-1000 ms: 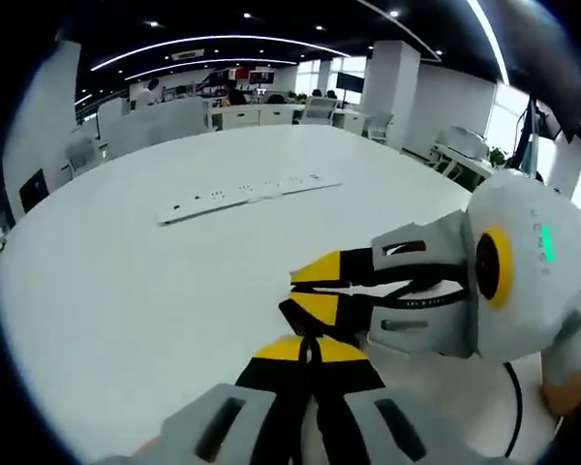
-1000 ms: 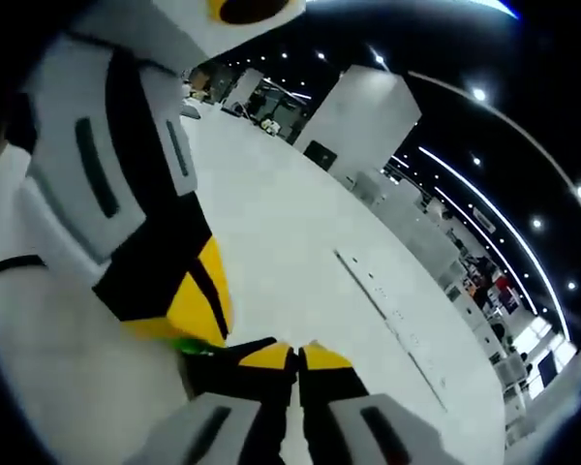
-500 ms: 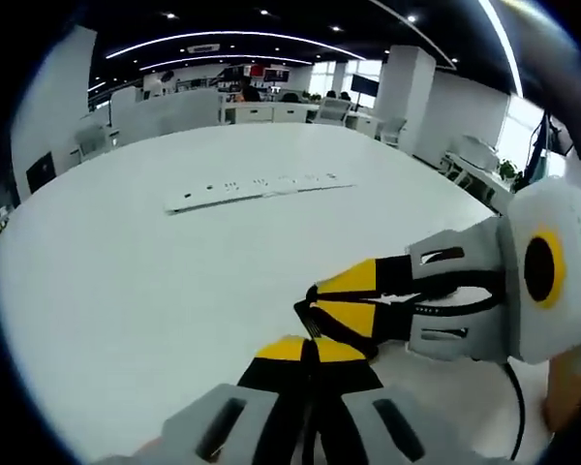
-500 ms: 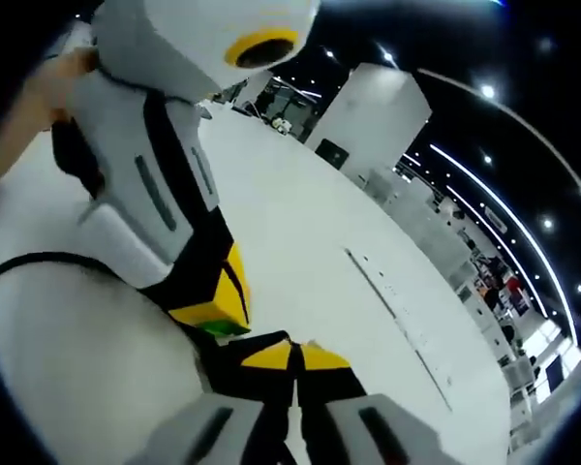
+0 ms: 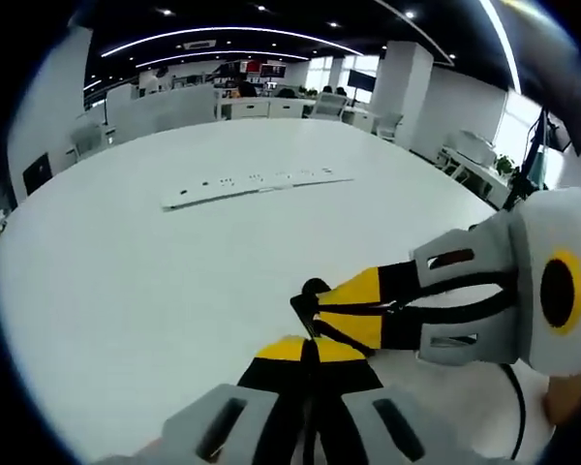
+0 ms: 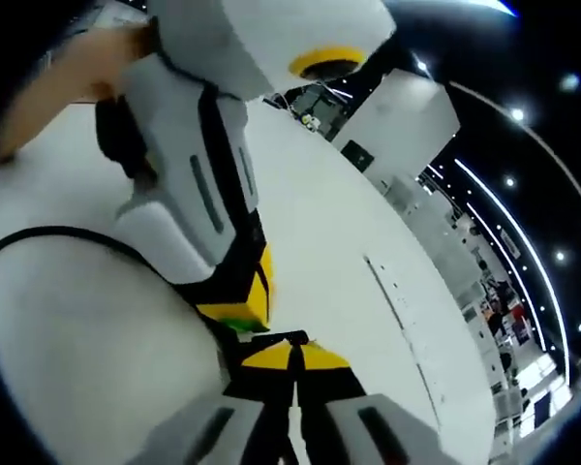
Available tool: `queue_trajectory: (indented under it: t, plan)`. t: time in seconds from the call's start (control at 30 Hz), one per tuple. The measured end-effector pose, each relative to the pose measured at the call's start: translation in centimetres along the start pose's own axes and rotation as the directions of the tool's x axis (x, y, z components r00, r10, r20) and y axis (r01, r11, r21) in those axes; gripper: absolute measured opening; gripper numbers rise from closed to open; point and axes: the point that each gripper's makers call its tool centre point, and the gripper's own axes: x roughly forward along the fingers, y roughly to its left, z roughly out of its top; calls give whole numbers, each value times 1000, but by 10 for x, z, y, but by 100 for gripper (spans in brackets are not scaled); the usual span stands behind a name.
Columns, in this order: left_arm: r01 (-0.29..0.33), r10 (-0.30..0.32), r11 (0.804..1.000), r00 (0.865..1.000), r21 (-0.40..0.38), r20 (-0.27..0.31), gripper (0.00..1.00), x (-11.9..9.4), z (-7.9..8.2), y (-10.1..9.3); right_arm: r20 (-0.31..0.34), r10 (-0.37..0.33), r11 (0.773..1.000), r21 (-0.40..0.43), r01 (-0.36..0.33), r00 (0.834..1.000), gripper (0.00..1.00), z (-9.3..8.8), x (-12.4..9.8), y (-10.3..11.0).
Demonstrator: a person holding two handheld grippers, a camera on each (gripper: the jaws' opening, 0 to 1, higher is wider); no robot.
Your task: Find the charging cable on the desk, coil it up and secure with Velcro.
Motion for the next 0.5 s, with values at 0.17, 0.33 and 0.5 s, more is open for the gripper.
queue_trajectory:
  t: [0.17, 0.33, 0.5]
  plan:
    - [20, -20, 999, 1000, 26, -4, 2, -3, 0, -5, -12, 13, 1000, -13, -13, 1000, 3, -1, -3, 3]
    - [43, -43, 999, 999, 31, -2, 2, -1, 2, -9, -8, 26, 999, -32, -27, 1000, 3, 0, -5, 5]
    - [30, -30, 999, 1000, 35, 5, 2, 4, 3, -7, -6, 34, 999, -39, -34, 999, 3, 0, -5, 6]
